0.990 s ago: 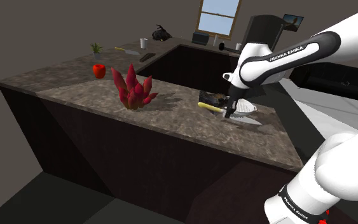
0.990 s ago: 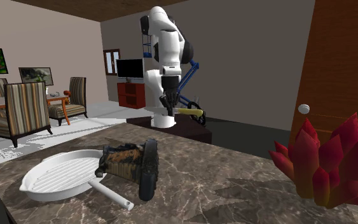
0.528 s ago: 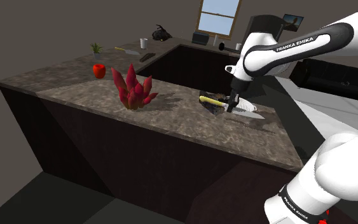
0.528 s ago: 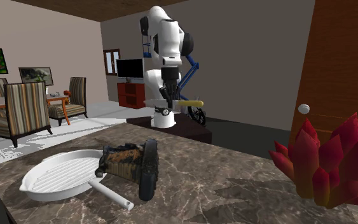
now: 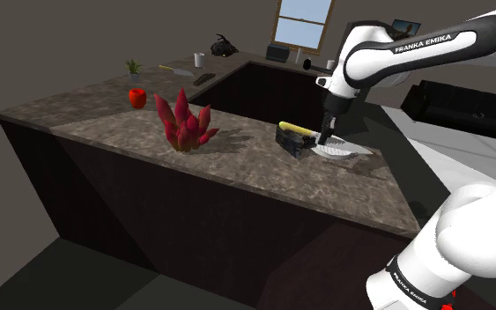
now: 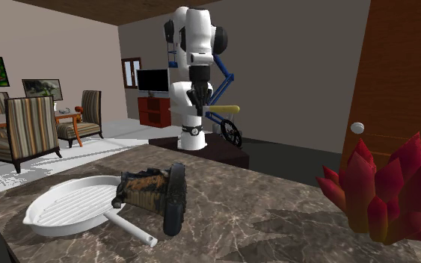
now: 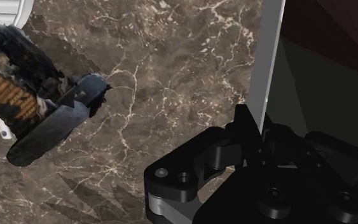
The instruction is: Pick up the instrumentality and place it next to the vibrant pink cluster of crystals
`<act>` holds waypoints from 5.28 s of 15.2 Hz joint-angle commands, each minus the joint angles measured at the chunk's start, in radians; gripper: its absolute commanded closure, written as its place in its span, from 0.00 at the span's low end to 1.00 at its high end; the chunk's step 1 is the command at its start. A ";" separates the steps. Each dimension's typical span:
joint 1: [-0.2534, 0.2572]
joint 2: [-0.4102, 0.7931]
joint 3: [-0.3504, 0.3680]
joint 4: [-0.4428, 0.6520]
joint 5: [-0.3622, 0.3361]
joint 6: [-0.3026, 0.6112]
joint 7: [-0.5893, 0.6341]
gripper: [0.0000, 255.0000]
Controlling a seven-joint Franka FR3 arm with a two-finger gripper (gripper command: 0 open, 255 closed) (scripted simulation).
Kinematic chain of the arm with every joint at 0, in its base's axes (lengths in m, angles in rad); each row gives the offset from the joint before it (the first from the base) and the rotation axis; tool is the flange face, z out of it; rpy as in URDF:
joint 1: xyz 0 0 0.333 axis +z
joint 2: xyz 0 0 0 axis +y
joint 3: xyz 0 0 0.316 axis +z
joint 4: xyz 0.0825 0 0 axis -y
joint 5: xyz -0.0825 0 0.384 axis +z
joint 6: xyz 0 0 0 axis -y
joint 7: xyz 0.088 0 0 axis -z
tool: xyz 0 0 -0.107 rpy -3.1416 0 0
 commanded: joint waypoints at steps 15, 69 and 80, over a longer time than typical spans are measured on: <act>0.003 -0.048 0.018 0.178 0.006 -0.227 0.003 1.00; 0.055 0.986 0.065 1.180 0.184 -0.207 0.054 1.00; 0.057 1.018 0.069 1.081 0.191 -0.077 0.048 1.00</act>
